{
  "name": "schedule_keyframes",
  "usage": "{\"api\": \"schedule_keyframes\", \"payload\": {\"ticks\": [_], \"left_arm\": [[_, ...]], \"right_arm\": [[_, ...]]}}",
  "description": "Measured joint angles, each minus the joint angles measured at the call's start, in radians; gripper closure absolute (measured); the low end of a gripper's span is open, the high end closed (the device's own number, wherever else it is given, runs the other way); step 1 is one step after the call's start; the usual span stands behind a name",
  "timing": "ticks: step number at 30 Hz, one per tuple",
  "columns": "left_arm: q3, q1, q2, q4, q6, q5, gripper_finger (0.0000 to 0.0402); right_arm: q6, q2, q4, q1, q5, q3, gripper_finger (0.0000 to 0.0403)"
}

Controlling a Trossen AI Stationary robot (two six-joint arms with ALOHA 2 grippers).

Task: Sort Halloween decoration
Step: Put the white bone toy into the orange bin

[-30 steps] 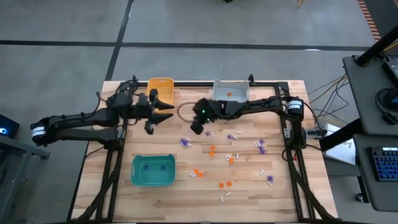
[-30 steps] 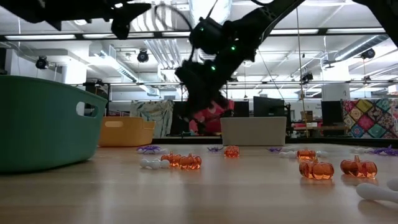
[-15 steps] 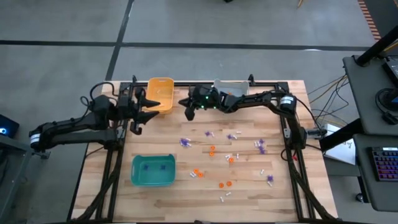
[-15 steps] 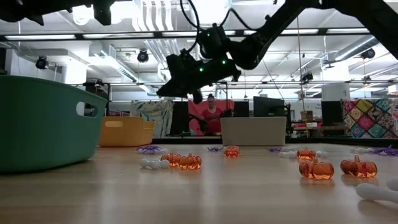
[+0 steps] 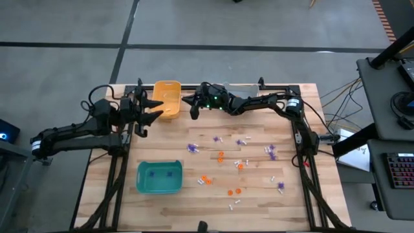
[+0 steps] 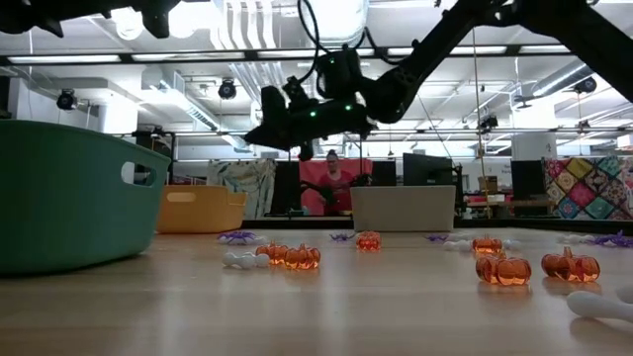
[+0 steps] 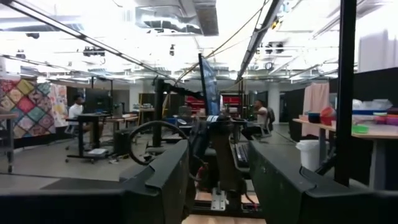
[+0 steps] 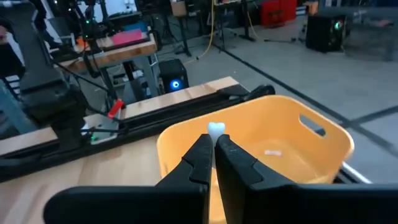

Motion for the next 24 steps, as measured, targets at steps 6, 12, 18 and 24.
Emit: {"api": "schedule_keyframes", "payload": {"ticks": [6, 12, 18, 24], "left_arm": [[0.0, 0.0, -0.007, -0.005, 0.003, -0.016, 0.0253], [0.0, 0.001, -0.029, -0.02, 0.013, -0.016, 0.0253], [0.0, 0.002, -0.058, -0.024, 0.026, -0.017, 0.0253], [0.0, 0.002, -0.077, -0.04, 0.029, -0.017, 0.0253]], "right_arm": [[-0.033, 0.091, -0.055, -0.006, 0.0, 0.15, 0.0394], [-0.071, 0.165, -0.182, -0.025, 0.001, 0.285, 0.0394], [-0.099, 0.248, -0.346, -0.035, 0.0, 0.442, 0.0394], [-0.122, 0.33, -0.539, -0.034, -0.001, 0.597, 0.0394]]}}
